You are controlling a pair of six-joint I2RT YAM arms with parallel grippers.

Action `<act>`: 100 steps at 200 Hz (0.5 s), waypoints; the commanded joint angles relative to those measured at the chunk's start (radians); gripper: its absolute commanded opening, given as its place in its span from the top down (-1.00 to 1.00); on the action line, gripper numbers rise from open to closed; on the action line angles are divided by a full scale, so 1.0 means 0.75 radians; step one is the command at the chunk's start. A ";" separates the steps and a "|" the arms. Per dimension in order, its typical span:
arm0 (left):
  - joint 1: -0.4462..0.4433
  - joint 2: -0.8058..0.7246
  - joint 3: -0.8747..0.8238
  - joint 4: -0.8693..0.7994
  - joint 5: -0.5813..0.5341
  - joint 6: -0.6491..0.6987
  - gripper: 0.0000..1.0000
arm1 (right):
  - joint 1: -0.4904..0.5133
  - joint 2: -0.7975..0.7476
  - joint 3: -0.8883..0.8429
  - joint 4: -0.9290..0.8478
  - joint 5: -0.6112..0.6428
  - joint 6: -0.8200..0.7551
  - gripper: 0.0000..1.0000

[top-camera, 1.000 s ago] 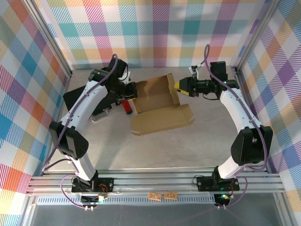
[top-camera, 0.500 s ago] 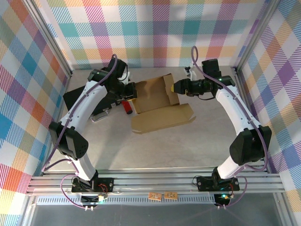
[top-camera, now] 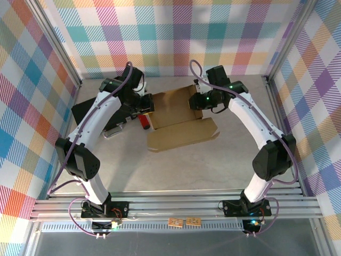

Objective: Fold the paper box

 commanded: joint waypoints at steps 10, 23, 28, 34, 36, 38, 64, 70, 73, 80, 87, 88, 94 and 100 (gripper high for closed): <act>-0.005 -0.054 0.052 0.008 0.052 0.004 1.00 | 0.046 0.017 0.078 -0.077 0.230 -0.009 0.68; -0.010 -0.053 0.053 0.002 0.042 0.004 1.00 | 0.054 0.014 0.092 -0.086 0.277 -0.002 0.67; -0.012 -0.049 0.054 -0.002 0.036 0.004 1.00 | 0.054 0.010 0.097 -0.088 0.291 0.003 0.63; -0.016 -0.047 0.057 -0.008 0.029 0.007 1.00 | 0.054 0.007 0.101 -0.090 0.303 0.007 0.60; -0.018 -0.047 0.059 -0.011 0.026 0.007 1.00 | 0.054 0.004 0.103 -0.090 0.304 0.008 0.59; -0.019 -0.045 0.060 -0.014 0.024 0.006 1.00 | 0.054 0.003 0.105 -0.091 0.305 0.008 0.59; -0.034 -0.028 0.080 -0.047 -0.019 0.016 1.00 | 0.054 0.009 0.164 -0.120 0.288 0.001 0.87; -0.037 -0.025 0.084 -0.049 -0.024 0.015 1.00 | 0.054 0.014 0.179 -0.130 0.286 0.000 0.96; -0.039 -0.025 0.086 -0.052 -0.027 0.015 1.00 | 0.054 0.018 0.186 -0.137 0.286 -0.001 0.99; -0.044 -0.020 0.094 -0.055 -0.033 0.013 1.00 | 0.054 0.027 0.202 -0.149 0.295 -0.007 1.00; -0.048 -0.015 0.102 -0.059 -0.042 0.010 1.00 | 0.054 0.035 0.216 -0.161 0.312 -0.007 1.00; -0.049 -0.015 0.104 -0.059 -0.043 0.010 1.00 | 0.054 0.035 0.218 -0.163 0.314 -0.006 1.00; -0.055 -0.009 0.113 -0.063 -0.055 0.003 1.00 | 0.056 0.042 0.224 -0.171 0.333 -0.008 1.00; -0.061 -0.005 0.123 -0.069 -0.067 -0.005 1.00 | 0.056 0.044 0.226 -0.174 0.353 -0.008 1.00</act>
